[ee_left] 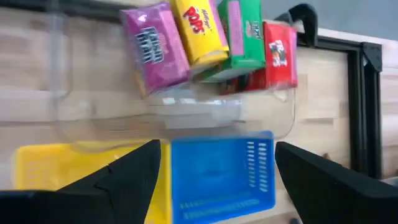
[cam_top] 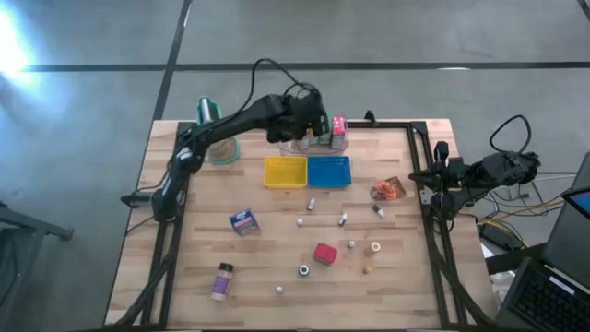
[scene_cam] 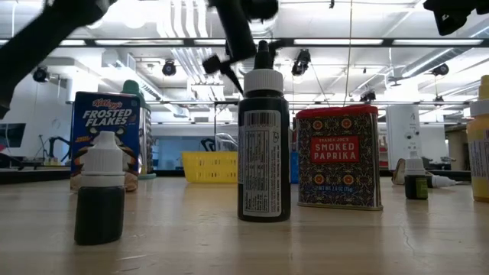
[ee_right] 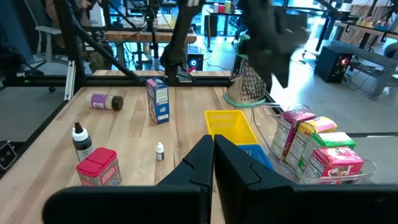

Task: Pick & Place Kitchen Items
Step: Put the blue cereal box into the transparent bin

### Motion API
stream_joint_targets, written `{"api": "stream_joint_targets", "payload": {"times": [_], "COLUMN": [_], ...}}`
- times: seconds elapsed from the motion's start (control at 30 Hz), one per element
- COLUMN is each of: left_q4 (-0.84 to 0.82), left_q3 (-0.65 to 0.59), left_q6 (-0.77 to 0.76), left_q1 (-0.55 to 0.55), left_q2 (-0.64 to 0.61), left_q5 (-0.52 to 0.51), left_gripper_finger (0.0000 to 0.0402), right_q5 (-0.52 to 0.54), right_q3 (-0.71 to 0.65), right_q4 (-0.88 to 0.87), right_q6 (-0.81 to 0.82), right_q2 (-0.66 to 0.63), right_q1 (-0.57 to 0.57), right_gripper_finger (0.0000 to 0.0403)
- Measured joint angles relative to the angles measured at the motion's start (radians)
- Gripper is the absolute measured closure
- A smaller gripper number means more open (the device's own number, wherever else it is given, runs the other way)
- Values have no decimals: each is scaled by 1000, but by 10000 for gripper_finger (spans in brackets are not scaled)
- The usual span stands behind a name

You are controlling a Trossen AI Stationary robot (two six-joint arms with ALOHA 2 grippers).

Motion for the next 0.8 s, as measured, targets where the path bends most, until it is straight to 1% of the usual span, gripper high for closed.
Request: {"api": "stream_joint_targets", "payload": {"times": [0.13, 0.27, 0.33, 0.5, 0.57, 0.63, 0.8], "left_q4": [-73, -88, -99, -103, -99, -95, -83], "left_q3": [-80, -146, -173, -230, -247, -259, -260], "left_q6": [-36, -14, 21, 220, 276, 302, 314], "left_q1": [-113, -194, -225, -288, -308, -320, -330], "left_q2": [-85, -147, -174, -241, -259, -267, -261], "left_q5": [-219, -299, -317, -322, -322, -321, -320], "left_gripper_finger": [83, 81, 81, 85, 85, 85, 85], "right_q5": [0, 0, 0, 0, 0, 0, 0], "right_q3": [0, 0, 0, 0, 0, 0, 0], "right_q4": [0, 0, 0, 0, 0, 0, 0], "right_q6": [0, 0, 0, 1, 0, 0, 1], "right_q2": [0, 0, 0, 0, 0, 0, 0], "right_q1": [0, 0, 0, 0, 0, 0, 0], "right_gripper_finger": [394, 394, 394, 394, 394, 394, 394]}}
